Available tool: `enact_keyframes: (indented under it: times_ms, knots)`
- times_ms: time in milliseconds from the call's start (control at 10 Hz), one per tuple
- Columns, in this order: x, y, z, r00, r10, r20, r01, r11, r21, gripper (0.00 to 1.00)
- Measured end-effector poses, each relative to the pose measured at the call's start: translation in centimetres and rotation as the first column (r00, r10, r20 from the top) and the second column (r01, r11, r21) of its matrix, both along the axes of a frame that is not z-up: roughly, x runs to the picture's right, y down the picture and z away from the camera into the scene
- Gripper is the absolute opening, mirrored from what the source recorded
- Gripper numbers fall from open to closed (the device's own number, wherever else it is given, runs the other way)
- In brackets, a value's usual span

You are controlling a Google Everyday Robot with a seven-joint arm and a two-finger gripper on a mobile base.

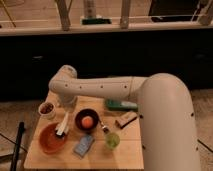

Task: Wipe red bowl with brush

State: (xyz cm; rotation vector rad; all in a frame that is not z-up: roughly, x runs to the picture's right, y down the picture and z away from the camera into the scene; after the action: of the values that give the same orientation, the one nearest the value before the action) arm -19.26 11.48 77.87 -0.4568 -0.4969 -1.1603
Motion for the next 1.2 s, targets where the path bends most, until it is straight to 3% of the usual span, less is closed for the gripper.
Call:
enact_keyframes:
  times_ms: [500,1200]
  knots:
    - [-2.8,0.4,0.8,1.0,0.012,-0.013,-0.012,0.9999,0.001,0.0]
    - [-2.8,0.7,2.1,0.992,0.091,-0.09,-0.089,0.9959,0.016,0.0]
